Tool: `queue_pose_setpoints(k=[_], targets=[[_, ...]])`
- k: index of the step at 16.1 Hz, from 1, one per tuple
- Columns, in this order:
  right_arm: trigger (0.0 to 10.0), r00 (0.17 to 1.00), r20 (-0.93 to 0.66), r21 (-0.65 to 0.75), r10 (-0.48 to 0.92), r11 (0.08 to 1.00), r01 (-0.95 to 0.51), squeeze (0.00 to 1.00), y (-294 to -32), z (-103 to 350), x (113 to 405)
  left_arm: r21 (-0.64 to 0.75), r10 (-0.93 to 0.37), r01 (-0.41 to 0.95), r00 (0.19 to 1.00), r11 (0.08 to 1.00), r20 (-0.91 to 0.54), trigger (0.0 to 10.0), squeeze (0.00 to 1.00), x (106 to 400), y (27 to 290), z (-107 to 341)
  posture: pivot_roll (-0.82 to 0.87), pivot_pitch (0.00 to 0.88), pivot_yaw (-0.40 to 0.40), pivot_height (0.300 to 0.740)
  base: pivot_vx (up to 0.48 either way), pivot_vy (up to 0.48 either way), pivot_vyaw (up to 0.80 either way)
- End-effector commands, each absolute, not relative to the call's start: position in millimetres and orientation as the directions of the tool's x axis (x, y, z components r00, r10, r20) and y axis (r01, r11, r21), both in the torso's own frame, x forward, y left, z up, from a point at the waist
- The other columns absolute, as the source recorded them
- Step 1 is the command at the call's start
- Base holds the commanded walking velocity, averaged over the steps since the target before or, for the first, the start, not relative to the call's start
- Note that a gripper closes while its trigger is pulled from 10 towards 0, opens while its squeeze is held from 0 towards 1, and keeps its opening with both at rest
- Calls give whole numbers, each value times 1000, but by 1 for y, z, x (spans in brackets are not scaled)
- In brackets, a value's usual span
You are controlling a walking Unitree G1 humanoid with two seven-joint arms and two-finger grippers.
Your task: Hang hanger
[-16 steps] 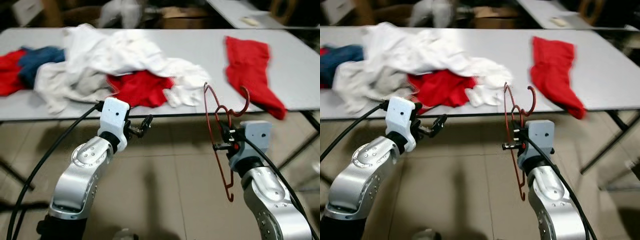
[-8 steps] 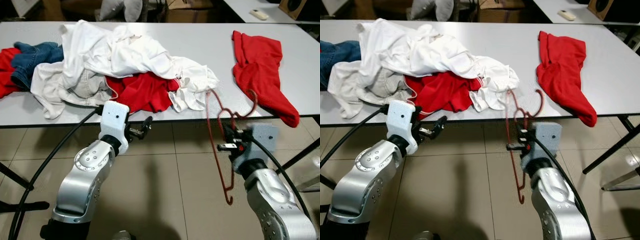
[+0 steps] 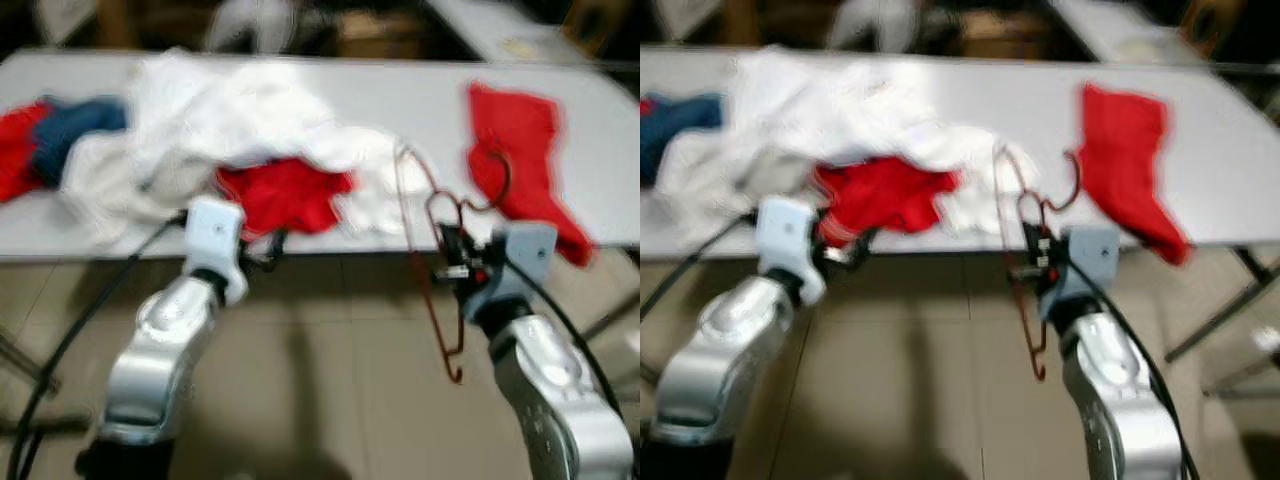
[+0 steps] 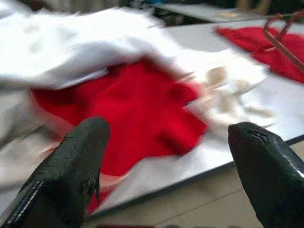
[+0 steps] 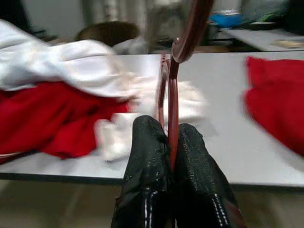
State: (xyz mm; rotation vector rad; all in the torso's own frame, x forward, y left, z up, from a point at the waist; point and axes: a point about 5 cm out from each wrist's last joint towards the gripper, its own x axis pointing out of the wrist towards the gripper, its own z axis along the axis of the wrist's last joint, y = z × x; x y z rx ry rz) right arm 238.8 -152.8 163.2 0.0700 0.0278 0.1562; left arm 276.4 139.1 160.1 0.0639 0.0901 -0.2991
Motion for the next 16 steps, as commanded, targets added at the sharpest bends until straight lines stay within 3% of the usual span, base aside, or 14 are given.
queue_pose_setpoints(k=[1,14,16], targets=[[10000,990,-23,54,140,989,-139,0,-159,163,239,46,-322,326,943,944,-84,10000,820,278,130,162,-28,35,-40,740,270,0,-800],[10000,989,-53,28,141,990,-140,0,-160,156,233,52,-334,339,938,939,-91,10000,824,280,128,158,-38,39,-32,740,271,0,-34],[10000,986,-63,42,157,987,-155,0,-161,155,234,53,-343,348,935,936,-92,10000,820,279,124,157,-38,39,-32,740,272,0,-644]])
